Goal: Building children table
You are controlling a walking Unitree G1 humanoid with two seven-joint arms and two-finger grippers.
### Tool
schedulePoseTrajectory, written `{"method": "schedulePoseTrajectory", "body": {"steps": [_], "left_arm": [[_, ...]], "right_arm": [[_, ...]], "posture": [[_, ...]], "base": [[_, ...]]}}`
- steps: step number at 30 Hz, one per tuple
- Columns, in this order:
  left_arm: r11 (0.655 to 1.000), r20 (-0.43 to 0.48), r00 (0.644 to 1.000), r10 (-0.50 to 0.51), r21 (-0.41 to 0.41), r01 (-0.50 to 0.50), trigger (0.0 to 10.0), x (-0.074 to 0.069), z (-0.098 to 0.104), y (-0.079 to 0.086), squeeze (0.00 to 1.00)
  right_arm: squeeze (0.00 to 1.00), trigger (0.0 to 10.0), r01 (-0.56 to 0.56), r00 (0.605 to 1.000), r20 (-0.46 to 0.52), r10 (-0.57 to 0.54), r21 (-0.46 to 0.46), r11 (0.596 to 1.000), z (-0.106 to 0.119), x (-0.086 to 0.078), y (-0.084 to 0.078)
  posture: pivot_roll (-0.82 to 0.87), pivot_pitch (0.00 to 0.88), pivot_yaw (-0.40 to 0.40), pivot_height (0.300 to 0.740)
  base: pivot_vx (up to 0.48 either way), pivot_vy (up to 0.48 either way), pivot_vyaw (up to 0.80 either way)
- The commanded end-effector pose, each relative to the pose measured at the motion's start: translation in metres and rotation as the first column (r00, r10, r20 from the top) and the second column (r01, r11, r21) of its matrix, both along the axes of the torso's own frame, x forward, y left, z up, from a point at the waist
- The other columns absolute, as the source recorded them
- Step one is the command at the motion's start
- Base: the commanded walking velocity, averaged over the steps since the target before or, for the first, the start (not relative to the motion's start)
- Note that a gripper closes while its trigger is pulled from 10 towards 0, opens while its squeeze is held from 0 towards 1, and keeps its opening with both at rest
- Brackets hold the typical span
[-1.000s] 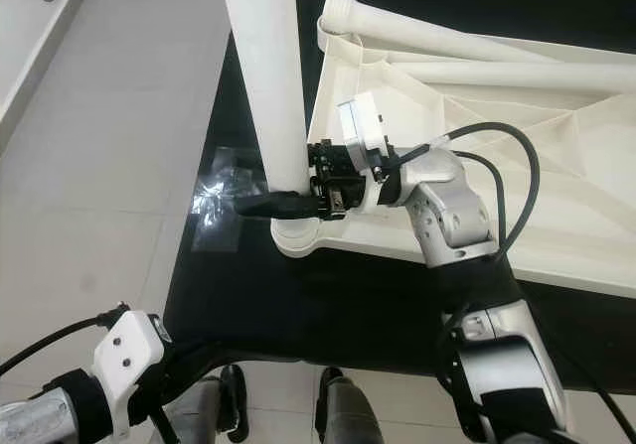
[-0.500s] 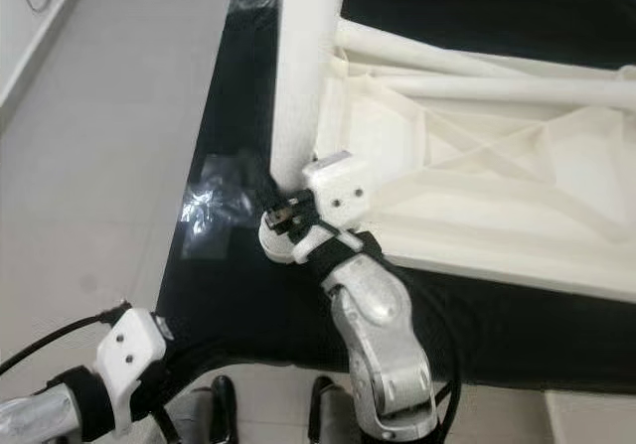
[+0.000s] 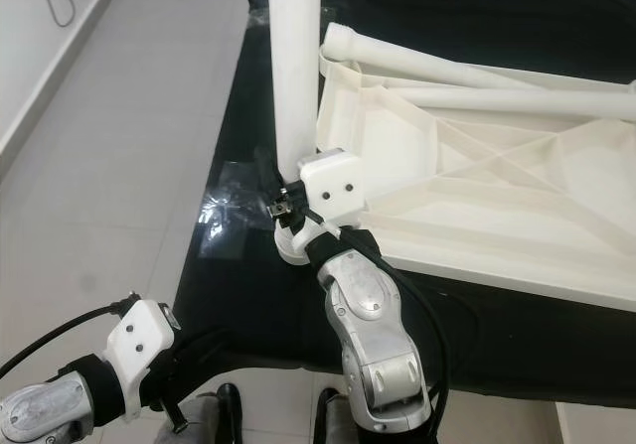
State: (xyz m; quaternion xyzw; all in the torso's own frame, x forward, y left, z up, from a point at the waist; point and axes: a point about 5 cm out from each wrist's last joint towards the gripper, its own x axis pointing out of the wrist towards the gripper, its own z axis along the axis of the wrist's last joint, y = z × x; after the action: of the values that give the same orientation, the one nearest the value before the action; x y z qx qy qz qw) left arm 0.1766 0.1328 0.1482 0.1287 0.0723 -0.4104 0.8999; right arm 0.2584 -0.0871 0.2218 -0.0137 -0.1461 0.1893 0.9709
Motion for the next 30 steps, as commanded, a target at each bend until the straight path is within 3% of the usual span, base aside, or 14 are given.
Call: {"method": "schedulePoseTrajectory", "body": {"steps": [1,6,11,13,14,16,19,21,24,26,27,28,29,30], "left_arm": [[1.000,-0.007,1.000,0.010,0.007,-0.009,10.0,0.000,-0.003,0.003,0.00],[0.993,0.080,0.991,0.106,-0.058,-0.101,10.0,0.024,0.022,0.021,0.00],[0.986,0.170,0.976,0.135,-0.124,-0.115,10.0,0.043,0.051,0.028,0.00],[0.980,0.248,0.960,0.133,-0.176,-0.091,10.0,0.057,0.078,0.030,0.00],[0.980,0.248,0.960,0.133,-0.176,-0.091,10.0,0.057,0.078,0.030,0.00],[0.971,0.330,0.936,0.120,-0.236,-0.041,10.0,0.071,0.108,0.029,0.00],[0.965,0.362,0.925,0.112,-0.262,-0.014,10.0,0.076,0.121,0.027,0.00],[0.953,0.413,0.906,0.094,-0.301,0.038,10.0,0.082,0.142,0.024,0.00],[0.939,0.439,0.894,0.085,-0.336,0.076,10.0,0.087,0.156,0.020,0.00],[0.917,0.457,0.886,0.085,-0.383,0.110,10.0,0.092,0.169,0.015,0.00],[0.898,0.462,0.883,0.081,-0.419,0.137,10.0,0.096,0.176,0.010,0.00],[0.879,0.462,0.884,0.074,-0.449,0.161,10.0,0.099,0.181,0.007,0.27],[0.879,0.462,0.884,0.074,-0.449,0.161,10.0,0.099,0.181,0.007,0.27],[0.851,0.459,0.887,0.045,-0.484,0.207,10.0,0.104,0.188,0.000,1.00]], "right_arm": [[0.00,10.0,0.029,0.977,-0.211,-0.038,-0.044,0.999,-0.043,0.005,-0.015],[0.00,10.0,-0.079,0.986,-0.149,0.071,-0.051,0.996,-0.035,0.012,-0.032],[0.00,10.0,-0.137,0.986,-0.094,0.139,0.029,0.990,-0.018,0.020,-0.034],[0.00,10.0,-0.232,0.972,-0.018,0.235,0.108,0.967,0.004,0.023,-0.029],[0.00,10.0,-0.232,0.972,-0.018,0.235,0.108,0.967,0.004,0.023,-0.029],[0.00,10.0,-0.331,0.944,0.065,0.324,0.165,0.929,0.026,0.025,-0.024],[0.00,10.0,-0.367,0.930,0.097,0.354,0.193,0.910,0.034,0.026,-0.023],[0.00,10.0,-0.404,0.914,0.135,0.383,0.205,0.892,0.042,0.030,-0.022],[0.00,10.0,-0.404,0.912,0.146,0.382,0.178,0.897,0.043,0.035,-0.022],[0.00,10.0,-0.372,0.922,0.147,0.358,0.086,0.924,0.044,0.041,-0.017],[0.00,10.0,-0.328,0.932,0.146,0.331,-0.046,0.944,0.042,0.046,-0.011],[0.00,10.0,-0.293,0.937,0.148,0.316,-0.158,0.943,0.039,0.049,-0.006],[0.00,10.0,-0.293,0.937,0.148,0.316,-0.158,0.943,0.039,0.049,-0.006],[0.00,10.0,-0.246,0.949,0.134,0.285,-0.250,0.937,0.036,0.057,0.002]], "posture": [[0.09,0.261,-0.001,0.740],[0.09,0.241,0.002,0.740],[0.09,0.213,0.005,0.740],[0.08,0.197,0.007,0.740],[0.08,0.197,0.007,0.740],[0.07,0.165,0.007,0.740],[0.07,0.153,0.005,0.740],[0.07,0.138,0.006,0.740],[0.07,0.122,0.006,0.740],[0.07,0.115,0.005,0.740],[0.07,0.097,0.008,0.740],[0.06,0.090,0.009,0.740],[0.06,0.090,0.009,0.740],[0.05,0.080,0.011,0.740]], "base": [[0.000,0.000,0.00],[0.000,0.000,0.00],[0.000,0.000,0.00],[0.000,0.000,0.00],[0.000,0.000,0.00],[0.000,0.000,0.00],[0.000,0.000,0.00],[0.000,0.000,0.00],[0.000,0.000,0.00],[0.000,0.000,0.00],[0.000,0.000,0.00],[0.000,0.000,0.00],[0.000,0.000,0.00],[0.000,0.000,0.00]]}}
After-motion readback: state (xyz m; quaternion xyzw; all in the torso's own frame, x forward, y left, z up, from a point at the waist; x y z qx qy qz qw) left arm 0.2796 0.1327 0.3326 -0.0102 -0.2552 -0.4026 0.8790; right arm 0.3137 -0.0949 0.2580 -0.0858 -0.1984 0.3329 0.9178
